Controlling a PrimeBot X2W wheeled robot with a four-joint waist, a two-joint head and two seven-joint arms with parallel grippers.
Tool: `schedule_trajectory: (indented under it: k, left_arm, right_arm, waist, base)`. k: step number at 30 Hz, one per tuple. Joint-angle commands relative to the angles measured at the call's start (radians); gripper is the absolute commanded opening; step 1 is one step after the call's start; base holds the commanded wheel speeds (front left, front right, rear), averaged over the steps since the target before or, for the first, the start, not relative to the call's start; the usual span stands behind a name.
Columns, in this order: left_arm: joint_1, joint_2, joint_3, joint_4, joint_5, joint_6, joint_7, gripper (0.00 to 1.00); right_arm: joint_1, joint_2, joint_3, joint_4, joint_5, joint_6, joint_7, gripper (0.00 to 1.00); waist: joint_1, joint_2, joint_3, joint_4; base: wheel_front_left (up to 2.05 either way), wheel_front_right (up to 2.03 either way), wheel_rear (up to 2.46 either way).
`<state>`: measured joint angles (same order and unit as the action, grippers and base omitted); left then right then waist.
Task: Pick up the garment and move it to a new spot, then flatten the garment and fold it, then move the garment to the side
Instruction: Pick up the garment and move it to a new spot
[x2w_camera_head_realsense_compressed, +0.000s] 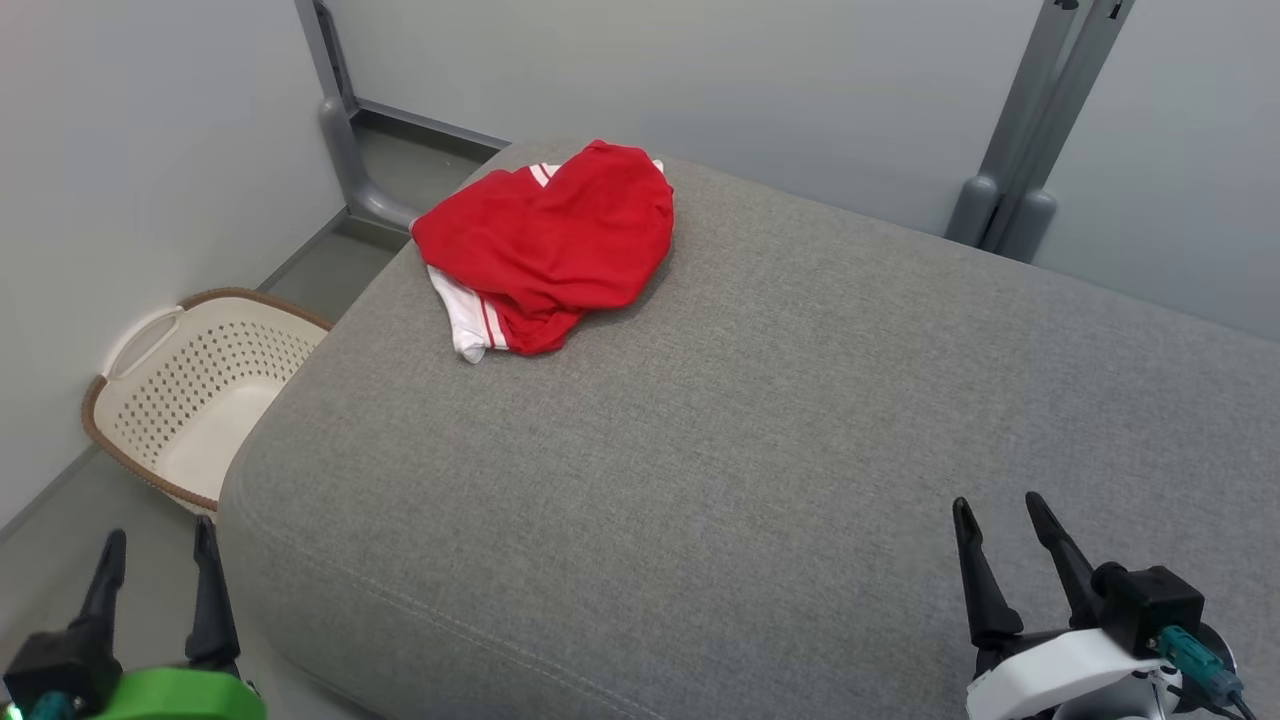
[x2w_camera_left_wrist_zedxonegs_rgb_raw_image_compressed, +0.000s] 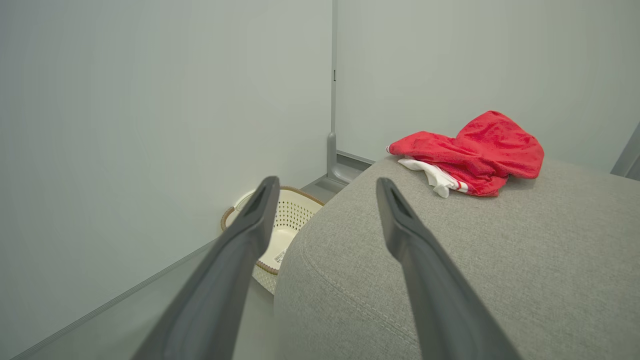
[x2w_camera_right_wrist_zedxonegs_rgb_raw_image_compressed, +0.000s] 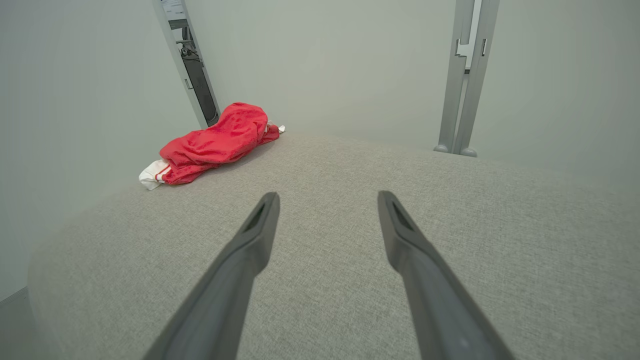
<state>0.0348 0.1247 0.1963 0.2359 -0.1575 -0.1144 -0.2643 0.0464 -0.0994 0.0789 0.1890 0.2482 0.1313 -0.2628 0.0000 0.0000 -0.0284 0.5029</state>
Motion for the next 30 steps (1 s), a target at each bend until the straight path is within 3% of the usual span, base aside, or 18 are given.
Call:
schedule_trajectory:
  k: [1, 10, 16, 24, 30]
  left_arm:
    - [-0.047, 0.019, 0.001, 0.013, 0.0, -0.002, 0.001, 1.0]
    - [-0.416, 0.102, -0.018, 0.088, -0.051, -0.011, 0.0, 1.0]
    - [-0.674, 0.18, -0.05, 0.185, -0.066, -0.014, 0.015, 1.0]
    - [-0.961, 0.266, -0.099, 0.355, -0.116, -0.017, 0.064, 1.0]
    - [-1.063, 0.311, -0.182, 0.498, -0.178, -0.017, 0.102, 1.0]
  right_arm:
    - [0.007, -0.005, -0.004, -0.013, -0.014, 0.0, -0.003, 1.0]
    - [-0.065, -0.111, -0.099, -0.079, -0.056, -0.001, -0.003, 1.0]
    - [-0.084, -0.162, -0.196, -0.128, -0.064, -0.001, -0.003, 1.0]
    - [-0.067, -0.154, -0.303, -0.212, -0.07, -0.001, -0.003, 1.0]
    - [-0.078, -0.146, -0.313, -0.237, -0.073, -0.001, -0.003, 1.0]
  waist:
    - [0.0, 0.0, 0.017, -0.038]
    - [0.0, 0.0, 0.227, -0.279]
    - [0.0, 0.0, 0.378, -0.403]
    - [0.0, 0.0, 0.544, -0.497]
    - [0.0, 0.0, 0.584, -0.524]
  base:
    - [0.0, 0.0, 0.0]
    - [0.0, 0.0, 0.0]
    - [0.0, 0.0, 0.0]
    - [0.0, 0.0, 0.0]
    - [0.0, 0.0, 0.0]
